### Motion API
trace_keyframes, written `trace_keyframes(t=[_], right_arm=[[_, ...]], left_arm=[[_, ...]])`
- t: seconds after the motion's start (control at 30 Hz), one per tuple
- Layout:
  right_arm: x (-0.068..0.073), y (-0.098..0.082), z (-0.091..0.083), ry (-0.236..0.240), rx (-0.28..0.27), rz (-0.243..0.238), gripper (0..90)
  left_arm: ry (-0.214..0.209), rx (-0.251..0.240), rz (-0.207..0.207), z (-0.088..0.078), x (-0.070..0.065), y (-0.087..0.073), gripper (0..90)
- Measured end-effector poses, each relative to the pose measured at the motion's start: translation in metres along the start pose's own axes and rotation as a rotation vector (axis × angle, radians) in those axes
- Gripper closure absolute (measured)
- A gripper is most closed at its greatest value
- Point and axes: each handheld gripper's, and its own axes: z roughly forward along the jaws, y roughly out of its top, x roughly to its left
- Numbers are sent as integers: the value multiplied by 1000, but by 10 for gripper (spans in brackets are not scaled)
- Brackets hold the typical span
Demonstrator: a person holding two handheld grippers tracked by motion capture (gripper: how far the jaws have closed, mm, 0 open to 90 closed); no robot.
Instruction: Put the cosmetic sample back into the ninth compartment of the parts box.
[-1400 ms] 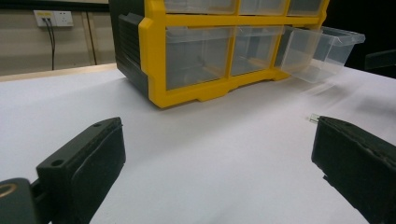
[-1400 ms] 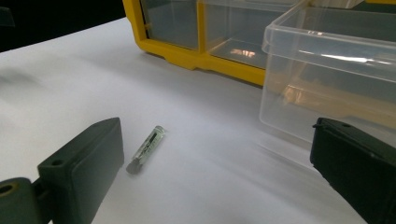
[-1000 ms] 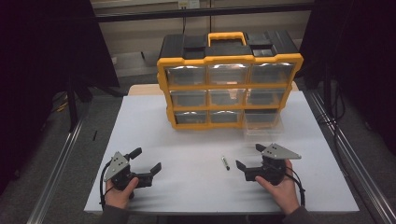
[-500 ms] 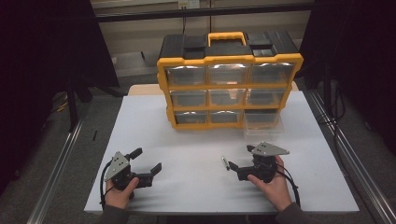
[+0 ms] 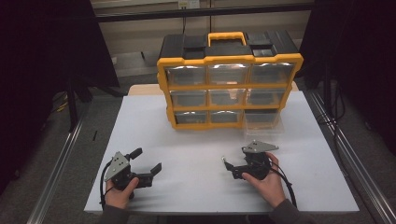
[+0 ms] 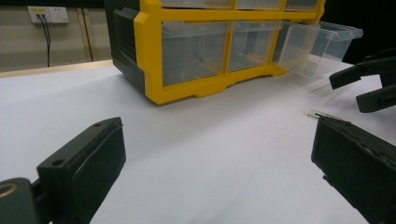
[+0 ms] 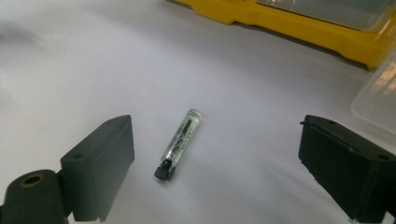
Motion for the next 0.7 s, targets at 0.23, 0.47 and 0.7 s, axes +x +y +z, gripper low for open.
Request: trace_keyframes(t=[0.23, 0.47, 0.7], right_arm=[[2, 5, 6, 12, 39, 13, 279], [8, 15, 13, 39, 79, 24, 480], [11, 20, 16, 33, 123, 25, 673]], left_arm=[[1, 6, 5, 0, 0, 0, 30], [6, 1, 0, -1, 1, 0, 29], [1, -2, 0, -1, 1, 0, 29]])
